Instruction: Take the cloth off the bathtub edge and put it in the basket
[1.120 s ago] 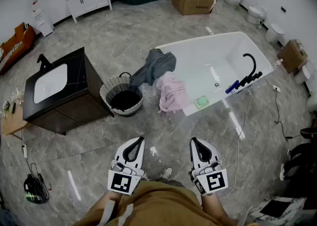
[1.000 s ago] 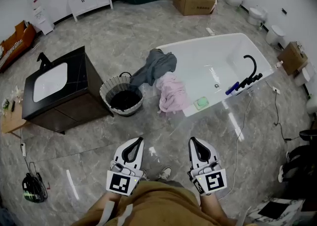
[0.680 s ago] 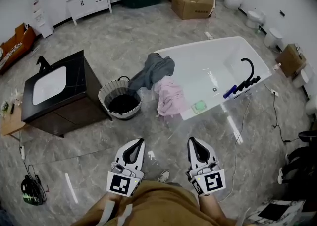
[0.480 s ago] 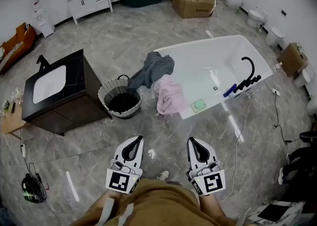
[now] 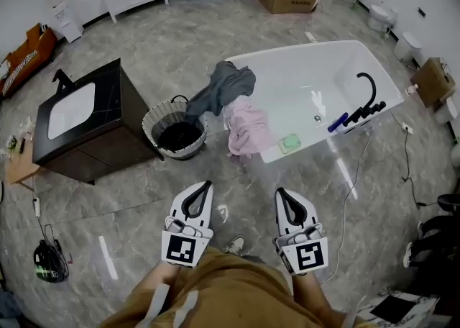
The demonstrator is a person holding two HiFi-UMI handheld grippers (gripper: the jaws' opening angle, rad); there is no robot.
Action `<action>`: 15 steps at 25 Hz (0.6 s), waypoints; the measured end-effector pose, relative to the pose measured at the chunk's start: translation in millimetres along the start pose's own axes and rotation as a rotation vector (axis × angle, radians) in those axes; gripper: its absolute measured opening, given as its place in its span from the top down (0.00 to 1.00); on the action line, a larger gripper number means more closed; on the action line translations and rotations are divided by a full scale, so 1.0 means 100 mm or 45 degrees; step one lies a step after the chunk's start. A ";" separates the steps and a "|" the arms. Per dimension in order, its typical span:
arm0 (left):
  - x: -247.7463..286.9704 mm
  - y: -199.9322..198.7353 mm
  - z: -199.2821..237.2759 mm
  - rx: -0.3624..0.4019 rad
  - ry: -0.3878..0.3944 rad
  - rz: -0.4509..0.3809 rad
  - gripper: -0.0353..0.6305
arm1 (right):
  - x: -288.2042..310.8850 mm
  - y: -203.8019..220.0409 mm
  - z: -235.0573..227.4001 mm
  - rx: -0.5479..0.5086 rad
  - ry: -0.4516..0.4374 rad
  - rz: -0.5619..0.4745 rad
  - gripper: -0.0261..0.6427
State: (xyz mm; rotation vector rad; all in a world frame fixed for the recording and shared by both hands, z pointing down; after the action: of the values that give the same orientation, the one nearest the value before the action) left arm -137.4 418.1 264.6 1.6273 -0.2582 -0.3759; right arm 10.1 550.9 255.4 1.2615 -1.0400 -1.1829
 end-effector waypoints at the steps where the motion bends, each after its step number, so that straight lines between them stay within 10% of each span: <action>1: 0.03 0.03 0.01 -0.002 0.006 0.003 0.94 | 0.03 0.01 -0.01 0.000 0.002 0.002 0.95; 15: 0.89 0.53 0.89 -0.076 0.102 0.093 0.94 | 1.18 0.20 -0.29 -0.004 0.072 0.094 0.95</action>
State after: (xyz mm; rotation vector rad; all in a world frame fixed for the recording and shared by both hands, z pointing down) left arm -87.3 297.2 303.8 1.5659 -0.2426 -0.2599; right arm 55.6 436.4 266.1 1.2371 -1.0338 -1.0867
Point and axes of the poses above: the fingertips, and each gripper's own axes: x forward along the fingers, z to its left, y out of its underside, the point moved 5 cm from there along -x, backward along the fingers, and after that the axes turned 9 degrees about -z, right-handed, at the moved point
